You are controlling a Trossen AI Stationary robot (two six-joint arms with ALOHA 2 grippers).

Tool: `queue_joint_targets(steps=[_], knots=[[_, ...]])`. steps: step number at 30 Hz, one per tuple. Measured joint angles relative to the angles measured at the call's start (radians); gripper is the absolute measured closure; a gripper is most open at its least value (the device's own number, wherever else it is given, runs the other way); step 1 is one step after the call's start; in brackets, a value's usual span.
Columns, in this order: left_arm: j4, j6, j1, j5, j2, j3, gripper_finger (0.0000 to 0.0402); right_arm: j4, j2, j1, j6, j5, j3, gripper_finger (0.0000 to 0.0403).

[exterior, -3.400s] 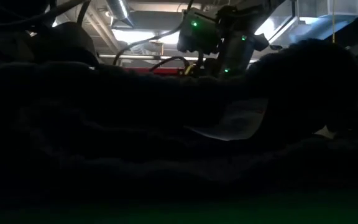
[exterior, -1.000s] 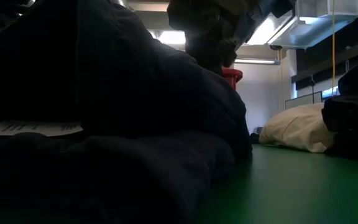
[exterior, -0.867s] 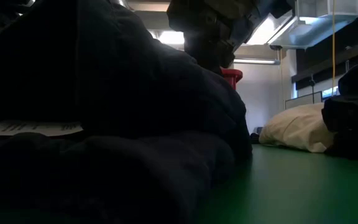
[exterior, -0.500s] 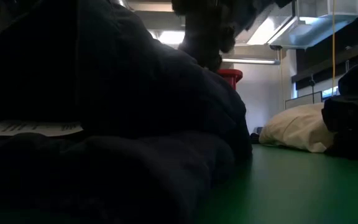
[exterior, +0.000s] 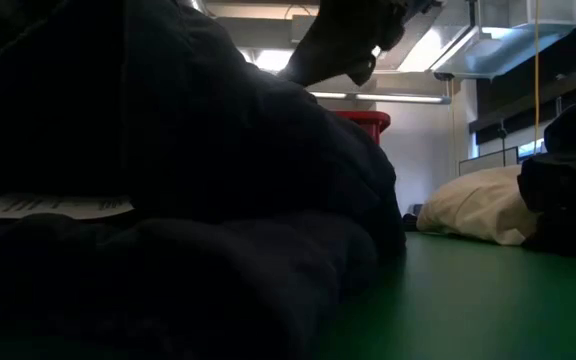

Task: Fold laundry
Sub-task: Fold the gray short

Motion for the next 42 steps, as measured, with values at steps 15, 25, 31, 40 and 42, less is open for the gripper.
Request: queue_joint_targets(steps=[15, 25, 31, 40, 42], knots=[[-0.031, 0.002, 0.0, 0.0, -0.003, 0.0, 0.0401, -0.039, -0.025, 0.047, -0.02, 0.038, 0.001, 0.04], [-0.042, 0.05, 0.001, -0.013, -0.013, 0.0, 0.0401, -0.049, -0.072, 0.047, -0.082, 0.053, -0.001, 0.04], [-0.045, 0.058, 0.008, -0.025, -0.068, 0.0, 0.0401, -0.023, -0.144, 0.047, -0.094, 0.091, -0.071, 0.04], [-0.088, 0.106, 0.008, -0.026, -0.188, 0.0, 0.0401, 0.231, -0.241, 0.047, -0.014, 0.097, -0.295, 0.04], [-0.118, 0.101, 0.008, -0.035, -0.205, 0.0, 0.0401, 0.266, -0.245, 0.047, 0.001, 0.092, -0.323, 0.04]])
